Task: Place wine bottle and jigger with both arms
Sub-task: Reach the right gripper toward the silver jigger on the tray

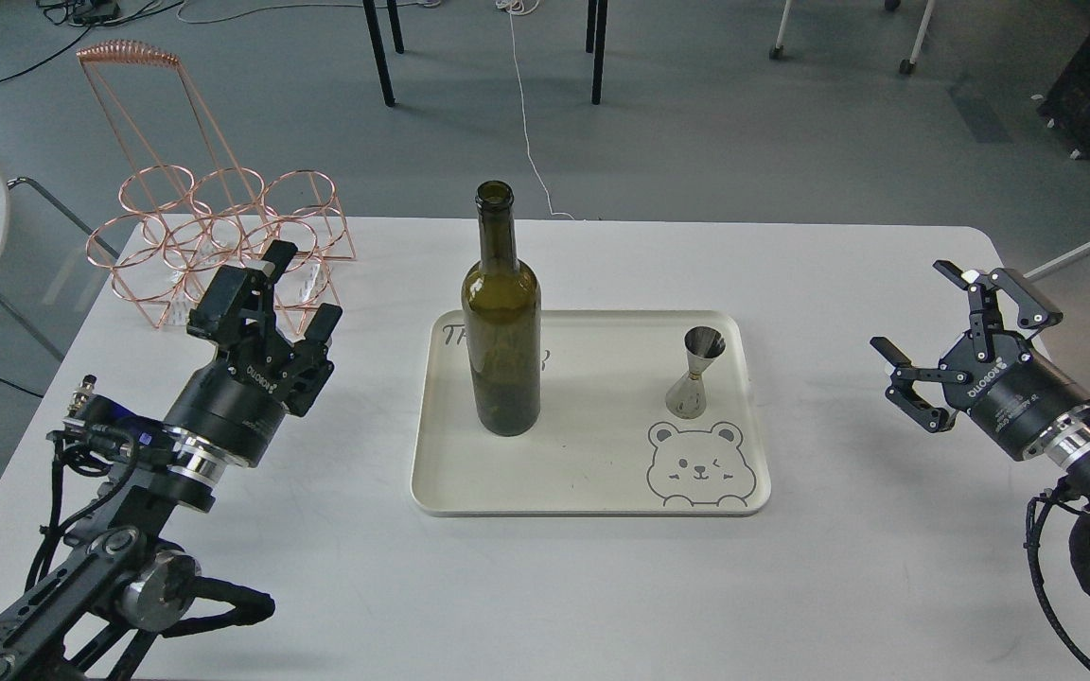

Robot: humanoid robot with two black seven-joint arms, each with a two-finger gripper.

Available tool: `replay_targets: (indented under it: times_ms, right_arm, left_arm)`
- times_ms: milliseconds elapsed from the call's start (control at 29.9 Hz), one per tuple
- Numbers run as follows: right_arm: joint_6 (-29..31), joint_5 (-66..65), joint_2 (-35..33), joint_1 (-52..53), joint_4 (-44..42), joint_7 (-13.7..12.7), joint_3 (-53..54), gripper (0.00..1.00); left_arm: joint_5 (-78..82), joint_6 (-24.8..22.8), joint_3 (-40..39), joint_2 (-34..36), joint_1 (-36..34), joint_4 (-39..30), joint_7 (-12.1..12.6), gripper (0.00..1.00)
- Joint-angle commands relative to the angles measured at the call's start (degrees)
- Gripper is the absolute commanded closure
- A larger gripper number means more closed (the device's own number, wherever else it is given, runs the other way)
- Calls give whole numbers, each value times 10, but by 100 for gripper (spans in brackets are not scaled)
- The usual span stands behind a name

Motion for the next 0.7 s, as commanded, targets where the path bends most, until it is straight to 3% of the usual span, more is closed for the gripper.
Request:
replay_targets:
  times_ms: [0,200,434,535,668]
  right_arm:
    - [1,-1,0,4,3,0,3,2]
    - [5,-68,-13,6,8,0,11,2]
    - [-5,-522,-84,6,84,0,21,2]
    - [-81,-643,-91,4,108,0,16,2]
    - [-267,-761,-73,-5,92,0,-6,2]
  left_arm:
    - [14,34,2,0,-1,-3,-1,2]
    - [8,43,2,-1,-1,-1,-8,2]
    - [8,42,3,4,-2,0,-22,2]
    - [7,42,2,4,-1,-1,-28,2]
    - [7,43,2,3,-1,-1,-41,2]
